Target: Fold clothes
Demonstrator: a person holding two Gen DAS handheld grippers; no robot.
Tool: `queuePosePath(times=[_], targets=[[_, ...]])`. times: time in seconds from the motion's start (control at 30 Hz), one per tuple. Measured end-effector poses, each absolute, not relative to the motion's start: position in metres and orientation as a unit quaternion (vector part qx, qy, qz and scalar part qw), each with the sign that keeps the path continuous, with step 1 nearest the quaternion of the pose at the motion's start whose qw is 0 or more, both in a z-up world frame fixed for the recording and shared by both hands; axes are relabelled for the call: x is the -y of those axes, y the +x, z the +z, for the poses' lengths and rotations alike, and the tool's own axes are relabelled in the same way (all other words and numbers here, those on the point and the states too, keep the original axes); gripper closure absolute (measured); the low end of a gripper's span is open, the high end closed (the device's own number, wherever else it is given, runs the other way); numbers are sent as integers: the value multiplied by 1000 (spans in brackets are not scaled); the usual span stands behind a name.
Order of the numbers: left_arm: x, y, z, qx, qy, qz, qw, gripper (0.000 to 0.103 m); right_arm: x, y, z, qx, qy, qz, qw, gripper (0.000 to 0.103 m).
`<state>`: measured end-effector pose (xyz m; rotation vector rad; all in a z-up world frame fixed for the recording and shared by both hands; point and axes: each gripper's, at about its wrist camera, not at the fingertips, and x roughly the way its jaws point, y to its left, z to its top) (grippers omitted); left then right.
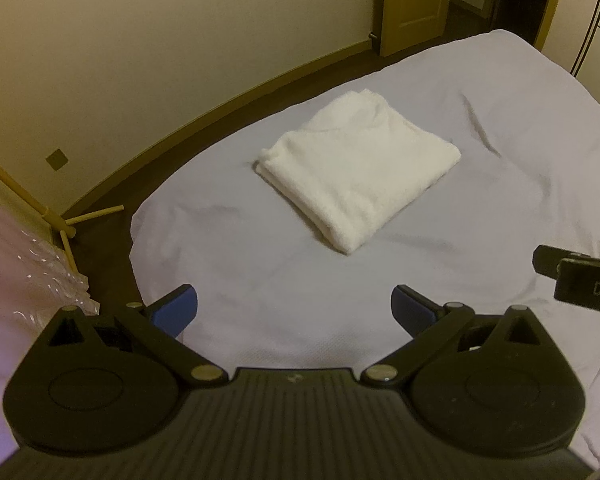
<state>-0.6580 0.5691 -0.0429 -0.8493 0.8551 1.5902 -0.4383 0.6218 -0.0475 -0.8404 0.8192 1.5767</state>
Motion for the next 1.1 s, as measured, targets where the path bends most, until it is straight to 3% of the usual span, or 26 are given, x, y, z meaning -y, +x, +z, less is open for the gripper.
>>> queuePosePath(times=[1.1], targets=[[-625, -661, -69, -379, -359, 660, 540, 1, -672, -452, -86, -398, -370, 668, 509, 0]])
